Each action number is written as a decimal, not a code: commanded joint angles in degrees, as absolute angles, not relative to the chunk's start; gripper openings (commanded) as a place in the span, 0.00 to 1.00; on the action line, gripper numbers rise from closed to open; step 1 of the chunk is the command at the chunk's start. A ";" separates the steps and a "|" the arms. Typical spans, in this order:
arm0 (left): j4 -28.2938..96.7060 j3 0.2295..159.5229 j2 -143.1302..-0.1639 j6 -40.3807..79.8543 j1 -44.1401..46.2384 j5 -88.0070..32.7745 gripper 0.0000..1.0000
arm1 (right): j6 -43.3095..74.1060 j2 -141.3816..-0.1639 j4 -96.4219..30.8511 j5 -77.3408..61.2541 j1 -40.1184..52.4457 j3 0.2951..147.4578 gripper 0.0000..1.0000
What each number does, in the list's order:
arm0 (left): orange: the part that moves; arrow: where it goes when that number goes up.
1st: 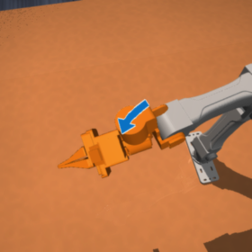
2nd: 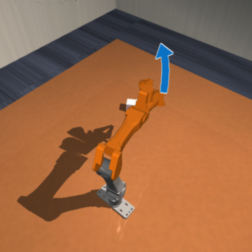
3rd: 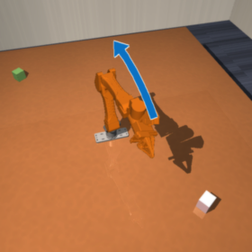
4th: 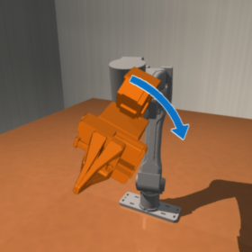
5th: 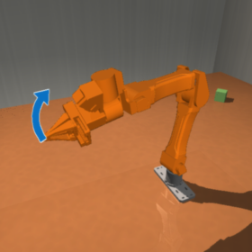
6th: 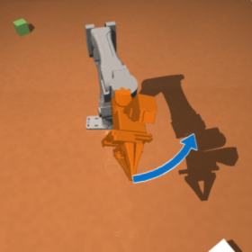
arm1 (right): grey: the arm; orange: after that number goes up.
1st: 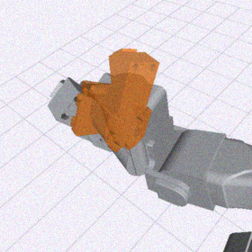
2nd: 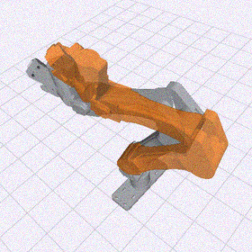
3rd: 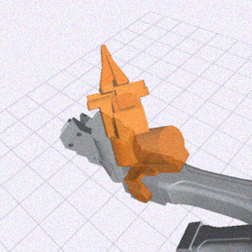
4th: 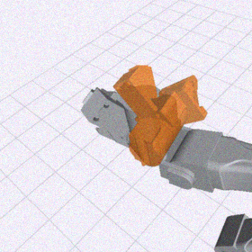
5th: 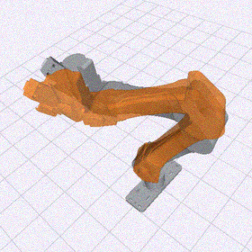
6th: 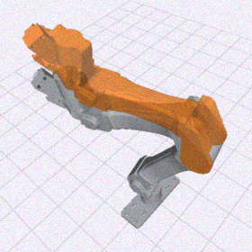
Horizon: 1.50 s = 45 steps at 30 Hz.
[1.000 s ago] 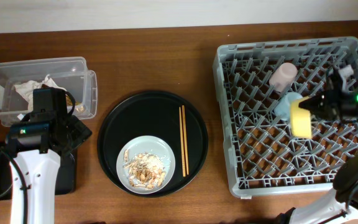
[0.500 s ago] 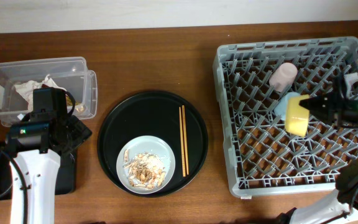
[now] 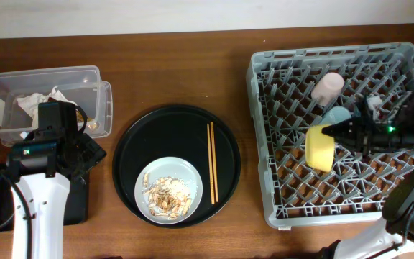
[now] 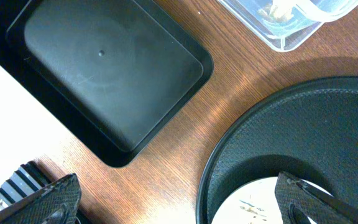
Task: Sort waste into correct bins and load items into the dishwasher rack
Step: 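Grasp the yellow bowl with the right gripper and place it in the rack, then move the right gripper back to the tray and grasp the chopsticks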
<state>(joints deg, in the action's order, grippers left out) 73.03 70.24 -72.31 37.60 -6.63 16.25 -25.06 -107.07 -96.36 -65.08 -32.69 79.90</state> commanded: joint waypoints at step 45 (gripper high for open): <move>72.97 70.26 -72.03 38.35 -6.94 16.23 0.99 | 8.21 -98.83 -83.18 -14.92 10.72 101.16 0.68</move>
<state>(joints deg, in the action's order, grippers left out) 73.03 70.24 -72.31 37.60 -6.63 16.27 3.09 -99.04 -86.54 -16.93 1.15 100.29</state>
